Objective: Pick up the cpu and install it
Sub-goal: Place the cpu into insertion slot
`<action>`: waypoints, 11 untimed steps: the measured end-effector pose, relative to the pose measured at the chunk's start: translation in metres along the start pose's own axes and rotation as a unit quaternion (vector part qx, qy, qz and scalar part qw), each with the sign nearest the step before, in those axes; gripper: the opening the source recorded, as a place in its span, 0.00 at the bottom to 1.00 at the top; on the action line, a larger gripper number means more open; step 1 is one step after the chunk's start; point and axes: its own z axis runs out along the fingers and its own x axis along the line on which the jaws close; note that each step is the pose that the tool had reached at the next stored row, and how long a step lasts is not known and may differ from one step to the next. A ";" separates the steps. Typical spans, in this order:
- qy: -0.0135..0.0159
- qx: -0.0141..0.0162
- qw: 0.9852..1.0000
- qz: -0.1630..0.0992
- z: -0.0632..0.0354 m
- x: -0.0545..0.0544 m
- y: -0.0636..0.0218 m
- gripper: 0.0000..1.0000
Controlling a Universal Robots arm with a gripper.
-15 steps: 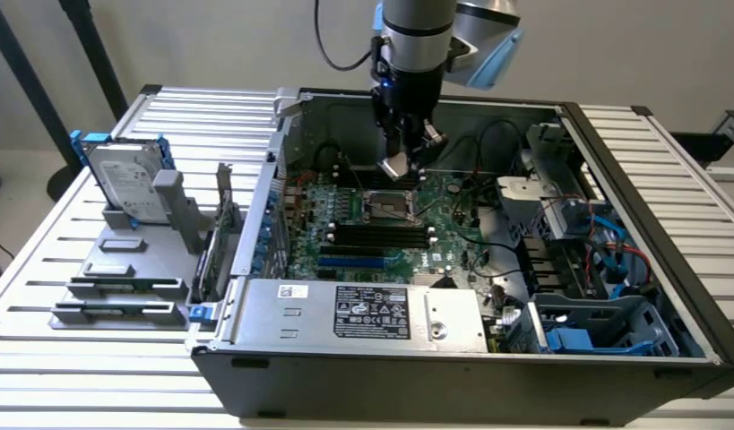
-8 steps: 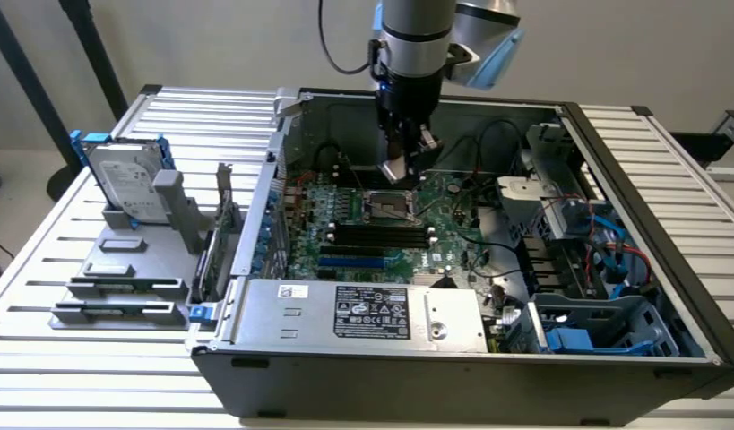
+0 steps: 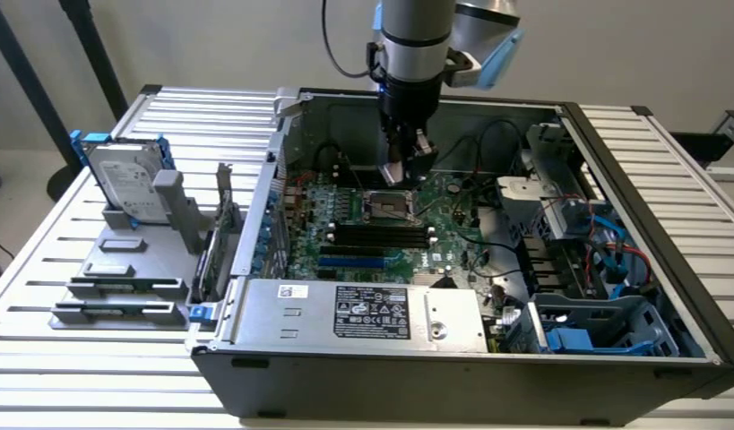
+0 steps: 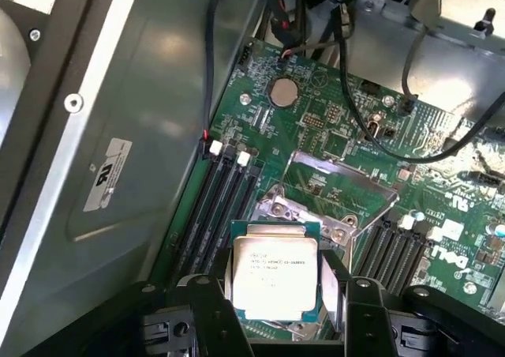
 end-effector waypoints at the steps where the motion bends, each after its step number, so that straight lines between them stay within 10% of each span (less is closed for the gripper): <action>1: 0.000 0.000 1.000 0.005 0.0007 0.000 -0.0001 0.54; 11: -0.002 0.001 0.999 0.036 0.0067 0.001 -0.0047 0.54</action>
